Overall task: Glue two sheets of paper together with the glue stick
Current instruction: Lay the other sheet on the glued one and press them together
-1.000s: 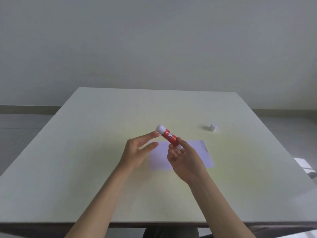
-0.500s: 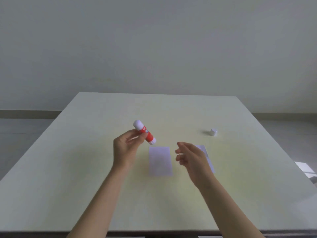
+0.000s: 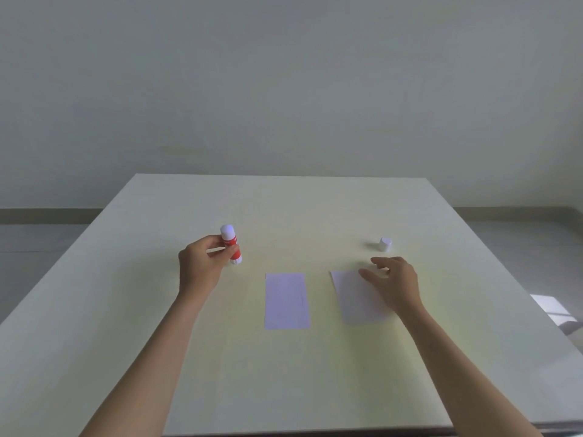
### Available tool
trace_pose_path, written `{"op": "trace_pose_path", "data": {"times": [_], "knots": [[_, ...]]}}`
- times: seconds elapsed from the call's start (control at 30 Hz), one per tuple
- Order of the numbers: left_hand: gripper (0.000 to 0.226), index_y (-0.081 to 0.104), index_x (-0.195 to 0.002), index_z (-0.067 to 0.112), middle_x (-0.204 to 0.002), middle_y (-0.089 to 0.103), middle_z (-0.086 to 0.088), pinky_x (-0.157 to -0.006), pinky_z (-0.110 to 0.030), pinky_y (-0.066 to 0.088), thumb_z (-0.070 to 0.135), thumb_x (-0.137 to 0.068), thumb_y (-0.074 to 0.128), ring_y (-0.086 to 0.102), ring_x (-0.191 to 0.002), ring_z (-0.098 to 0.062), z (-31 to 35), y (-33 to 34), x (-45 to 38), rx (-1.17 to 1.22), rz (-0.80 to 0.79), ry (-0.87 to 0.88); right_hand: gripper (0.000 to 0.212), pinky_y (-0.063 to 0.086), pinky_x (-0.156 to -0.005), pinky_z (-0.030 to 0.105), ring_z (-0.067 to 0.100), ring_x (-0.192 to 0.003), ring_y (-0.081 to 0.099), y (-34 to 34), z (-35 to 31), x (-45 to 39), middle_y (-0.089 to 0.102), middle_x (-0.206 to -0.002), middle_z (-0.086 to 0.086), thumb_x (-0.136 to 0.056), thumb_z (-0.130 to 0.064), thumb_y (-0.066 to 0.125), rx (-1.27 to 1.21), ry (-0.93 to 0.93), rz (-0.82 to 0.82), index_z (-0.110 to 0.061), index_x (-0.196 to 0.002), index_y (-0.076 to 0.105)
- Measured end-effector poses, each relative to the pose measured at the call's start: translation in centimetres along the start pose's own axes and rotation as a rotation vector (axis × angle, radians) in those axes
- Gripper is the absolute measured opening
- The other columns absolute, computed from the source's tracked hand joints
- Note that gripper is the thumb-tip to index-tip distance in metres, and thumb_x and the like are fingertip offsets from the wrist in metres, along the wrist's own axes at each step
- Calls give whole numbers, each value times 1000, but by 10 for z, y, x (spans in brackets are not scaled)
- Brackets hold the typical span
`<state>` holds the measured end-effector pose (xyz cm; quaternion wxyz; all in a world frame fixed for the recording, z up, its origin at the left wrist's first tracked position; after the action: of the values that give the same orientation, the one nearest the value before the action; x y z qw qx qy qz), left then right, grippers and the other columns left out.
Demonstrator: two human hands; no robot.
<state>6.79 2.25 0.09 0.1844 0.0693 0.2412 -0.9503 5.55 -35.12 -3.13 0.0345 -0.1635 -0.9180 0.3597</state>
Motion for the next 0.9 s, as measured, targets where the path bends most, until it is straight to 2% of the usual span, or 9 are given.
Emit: {"op": "trace_pose_path", "data": {"times": [0.07,0.17,0.4,0.5,0.7,0.77,0.8,0.87,0.9], "knots": [[17,70,-62,23,-67,69,29,-48,-1,36,26,-79,67,61,-68,18,-2,3,2,12,-10,-11,45,44,-94,38,32,-110,53,3,-3,2,61,-116,10,-75,-26,77,36,-32,-6,-8,-115,67],[16,69,-63,23,-65,68,31,-49,-2,36,23,-79,68,61,-63,18,-4,5,2,11,-28,-19,42,42,-96,37,32,-112,49,4,-5,4,60,-118,12,-76,-24,77,75,-51,7,-8,-114,68],[13,69,-66,27,-64,69,28,-46,-3,36,23,-78,68,64,-61,13,-6,8,2,11,-49,-11,34,36,-90,30,31,-111,43,7,-2,5,59,-118,11,-79,-20,73,92,-49,44,-10,-111,70],[12,69,-67,27,-65,71,21,-46,-3,36,23,-78,67,65,-61,10,-5,9,3,8,-58,-3,31,36,-89,30,30,-108,44,8,-2,7,60,-116,10,-79,-19,72,107,-60,72,-10,-109,71],[10,69,-73,32,-66,72,22,-49,0,36,24,-78,68,65,-65,11,-9,9,1,28,-61,-10,22,37,-86,31,31,-106,46,6,-3,7,62,-111,10,-78,-14,72,79,-57,93,-10,-99,72],[9,70,-83,31,-67,73,18,-52,0,38,25,-76,70,69,-68,5,-13,9,0,49,-72,-27,14,39,-84,31,33,-103,50,4,-3,6,64,-106,12,-79,-9,70,31,-54,99,-8,-93,71],[17,70,-91,30,-71,74,16,-55,0,39,26,-75,72,69,-71,3,-15,8,0,59,-71,-38,10,40,-83,32,33,-101,52,3,-4,6,64,-103,13,-79,-6,68,5,-51,100,-7,-89,71],[41,64,-113,23,-95,71,14,-67,-4,41,25,-74,76,67,-83,0,-18,4,-1,75,-31,-55,6,39,-76,29,30,-94,55,0,-4,6,64,-96,11,-80,-4,66,-28,-29,94,-6,-84,71],[49,60,-120,19,-105,65,10,-73,-11,43,23,-74,77,63,-89,-4,-16,-1,0,81,18,-39,6,38,-71,27,27,-88,56,-3,-3,5,64,-92,9,-80,-4,65,-47,-2,84,-7,-82,70]]}}
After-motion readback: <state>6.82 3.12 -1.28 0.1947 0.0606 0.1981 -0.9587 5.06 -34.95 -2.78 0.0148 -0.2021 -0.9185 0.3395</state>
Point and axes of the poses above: each hand's wrist, its own x-axis away from the middle knuckle, its own y-axis out of the palm, z = x × y, the point moved 7 cm from there along -x, towards the middle knuckle
